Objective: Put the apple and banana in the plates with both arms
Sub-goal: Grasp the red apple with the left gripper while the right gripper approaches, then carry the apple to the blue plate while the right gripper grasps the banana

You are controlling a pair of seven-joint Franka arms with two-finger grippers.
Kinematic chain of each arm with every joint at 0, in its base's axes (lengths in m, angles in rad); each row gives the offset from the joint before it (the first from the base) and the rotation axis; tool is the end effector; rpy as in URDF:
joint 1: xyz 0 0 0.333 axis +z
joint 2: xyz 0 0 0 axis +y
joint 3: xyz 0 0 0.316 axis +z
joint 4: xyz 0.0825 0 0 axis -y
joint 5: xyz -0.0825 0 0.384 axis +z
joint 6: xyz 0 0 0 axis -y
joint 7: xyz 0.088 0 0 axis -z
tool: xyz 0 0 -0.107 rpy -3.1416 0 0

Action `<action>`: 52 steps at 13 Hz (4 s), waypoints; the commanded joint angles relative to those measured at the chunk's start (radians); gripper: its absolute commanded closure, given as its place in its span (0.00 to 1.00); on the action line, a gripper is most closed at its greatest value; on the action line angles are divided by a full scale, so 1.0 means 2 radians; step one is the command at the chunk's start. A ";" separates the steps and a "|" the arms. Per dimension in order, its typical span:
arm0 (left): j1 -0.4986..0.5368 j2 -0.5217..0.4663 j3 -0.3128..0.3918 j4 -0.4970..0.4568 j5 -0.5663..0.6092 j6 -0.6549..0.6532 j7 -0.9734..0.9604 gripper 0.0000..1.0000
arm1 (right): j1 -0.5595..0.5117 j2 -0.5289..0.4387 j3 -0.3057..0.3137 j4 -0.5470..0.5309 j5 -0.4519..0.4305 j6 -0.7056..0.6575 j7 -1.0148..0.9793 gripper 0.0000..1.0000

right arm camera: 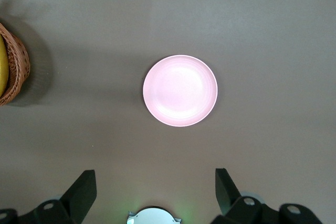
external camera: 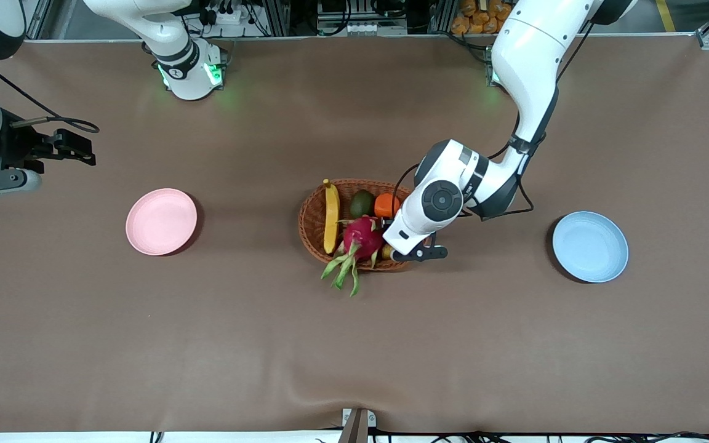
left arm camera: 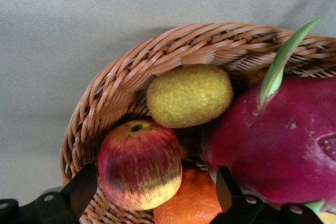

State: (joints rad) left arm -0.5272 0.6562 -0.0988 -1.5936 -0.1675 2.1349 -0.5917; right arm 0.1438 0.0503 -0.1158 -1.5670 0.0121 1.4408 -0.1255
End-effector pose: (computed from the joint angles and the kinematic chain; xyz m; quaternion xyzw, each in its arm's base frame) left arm 0.5556 -0.4001 0.2424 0.9927 0.0400 -0.1027 0.0486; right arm 0.5532 0.0185 0.5884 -0.9932 -0.0764 0.0877 0.0074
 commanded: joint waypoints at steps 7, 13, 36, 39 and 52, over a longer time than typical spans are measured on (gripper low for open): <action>-0.006 0.023 0.006 0.009 -0.007 -0.001 -0.007 0.00 | 0.014 0.027 -0.001 0.006 0.087 -0.002 -0.003 0.00; 0.000 0.013 0.006 0.017 -0.008 -0.010 -0.006 0.63 | 0.113 0.065 -0.001 0.006 0.090 0.046 0.093 0.00; 0.320 -0.202 0.016 -0.251 0.103 0.086 0.477 0.82 | 0.353 0.288 -0.001 0.003 0.091 0.225 0.330 0.37; 0.358 -0.181 0.017 -0.265 0.104 0.120 0.532 0.81 | 0.355 0.297 -0.001 0.003 0.096 0.225 0.330 0.46; 0.378 -0.119 0.017 -0.239 0.111 0.184 0.585 0.00 | 0.354 0.292 -0.001 0.013 0.105 0.218 0.330 1.00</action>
State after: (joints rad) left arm 0.2153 0.4106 -0.0525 -2.0964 0.0325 2.4970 0.5768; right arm 0.8523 0.6373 -0.1178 -1.5620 0.2109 1.8946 0.5255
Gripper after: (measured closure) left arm 0.009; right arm 0.841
